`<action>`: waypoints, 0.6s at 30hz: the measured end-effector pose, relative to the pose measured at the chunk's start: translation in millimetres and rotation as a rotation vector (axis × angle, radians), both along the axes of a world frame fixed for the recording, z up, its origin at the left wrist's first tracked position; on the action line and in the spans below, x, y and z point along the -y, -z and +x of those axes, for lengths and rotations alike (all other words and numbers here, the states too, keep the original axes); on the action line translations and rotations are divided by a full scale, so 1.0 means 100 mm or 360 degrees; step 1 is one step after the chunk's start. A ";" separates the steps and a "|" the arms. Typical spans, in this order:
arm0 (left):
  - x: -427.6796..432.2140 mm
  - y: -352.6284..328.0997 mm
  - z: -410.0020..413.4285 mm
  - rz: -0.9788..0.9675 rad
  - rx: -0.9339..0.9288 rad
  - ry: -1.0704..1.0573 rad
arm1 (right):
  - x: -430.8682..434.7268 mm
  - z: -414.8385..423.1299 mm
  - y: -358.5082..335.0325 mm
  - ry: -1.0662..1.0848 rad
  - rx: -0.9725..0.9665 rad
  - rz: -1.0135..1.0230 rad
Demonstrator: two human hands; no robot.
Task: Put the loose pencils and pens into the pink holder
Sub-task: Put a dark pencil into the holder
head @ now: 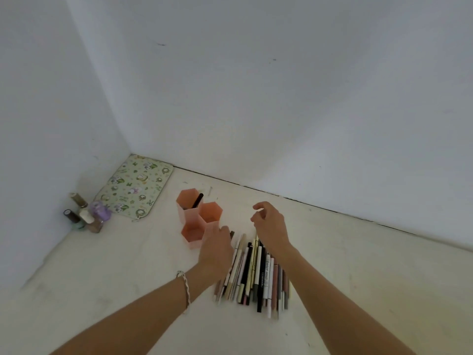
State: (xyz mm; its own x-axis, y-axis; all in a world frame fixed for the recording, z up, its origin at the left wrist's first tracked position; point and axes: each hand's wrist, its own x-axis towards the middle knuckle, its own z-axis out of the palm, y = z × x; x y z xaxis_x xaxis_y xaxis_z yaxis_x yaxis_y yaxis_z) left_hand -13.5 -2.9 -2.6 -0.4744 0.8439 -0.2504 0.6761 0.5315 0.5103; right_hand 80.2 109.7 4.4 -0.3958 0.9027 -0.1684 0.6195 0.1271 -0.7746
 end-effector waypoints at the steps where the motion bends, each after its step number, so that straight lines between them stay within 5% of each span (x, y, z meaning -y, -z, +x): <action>1: -0.03 -0.11 -0.03 0.0151 0.0073 -0.0034 | -0.03 -0.03 0.05 -0.0032 0.0146 0.0036; 4: -0.09 -0.43 -0.17 0.0499 0.0234 -0.0173 | -0.05 -0.14 0.22 -0.0163 0.0647 0.0140; 10: -0.02 -0.70 -0.46 0.0954 0.0459 -0.0316 | 0.06 -0.26 0.52 -0.0379 0.1060 0.0367; 18: 0.09 -0.76 -0.66 0.1150 0.0355 -0.0402 | 0.10 -0.50 0.57 -0.0276 0.0821 0.0104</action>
